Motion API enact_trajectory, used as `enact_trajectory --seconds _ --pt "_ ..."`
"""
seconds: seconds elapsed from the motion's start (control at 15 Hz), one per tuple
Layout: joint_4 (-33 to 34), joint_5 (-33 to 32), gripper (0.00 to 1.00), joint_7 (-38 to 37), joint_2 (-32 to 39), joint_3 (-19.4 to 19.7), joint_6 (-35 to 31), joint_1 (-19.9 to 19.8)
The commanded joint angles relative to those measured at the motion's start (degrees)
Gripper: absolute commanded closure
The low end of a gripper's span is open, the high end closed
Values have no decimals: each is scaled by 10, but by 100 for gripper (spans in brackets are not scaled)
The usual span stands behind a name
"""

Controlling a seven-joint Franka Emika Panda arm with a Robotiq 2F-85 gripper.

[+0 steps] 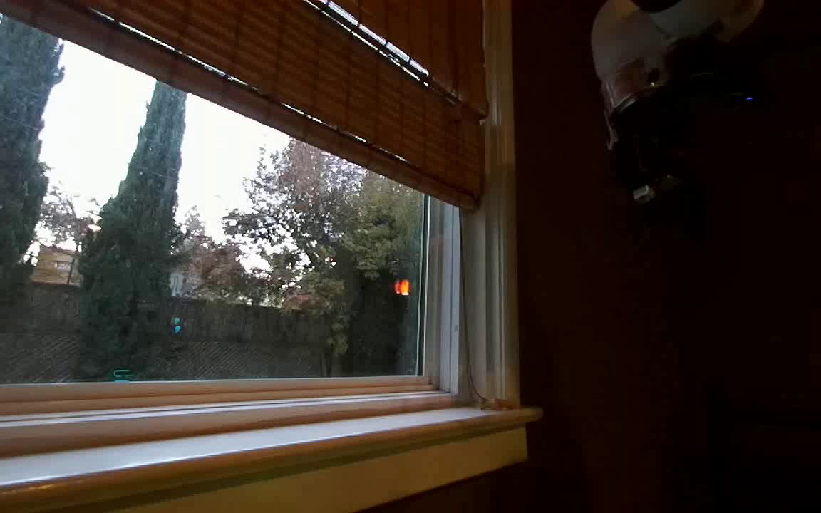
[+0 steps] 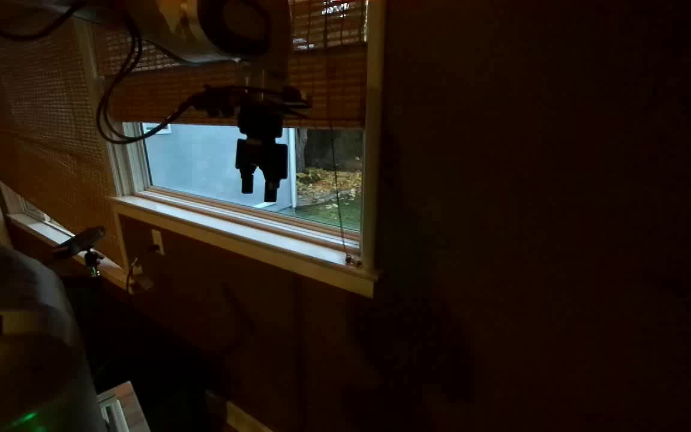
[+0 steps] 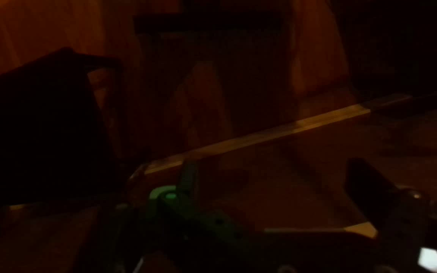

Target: Close the blinds.

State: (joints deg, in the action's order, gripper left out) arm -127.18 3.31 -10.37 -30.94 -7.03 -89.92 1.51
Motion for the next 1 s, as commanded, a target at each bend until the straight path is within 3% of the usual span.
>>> enact_trajectory --seconds 0.0,0.6,0.93 --pt "1 -1 0 -1 1 3 1 4" --pt "1 -1 0 -1 1 3 1 4" --pt "-2 -65 0 41 33 -20 -160 18"
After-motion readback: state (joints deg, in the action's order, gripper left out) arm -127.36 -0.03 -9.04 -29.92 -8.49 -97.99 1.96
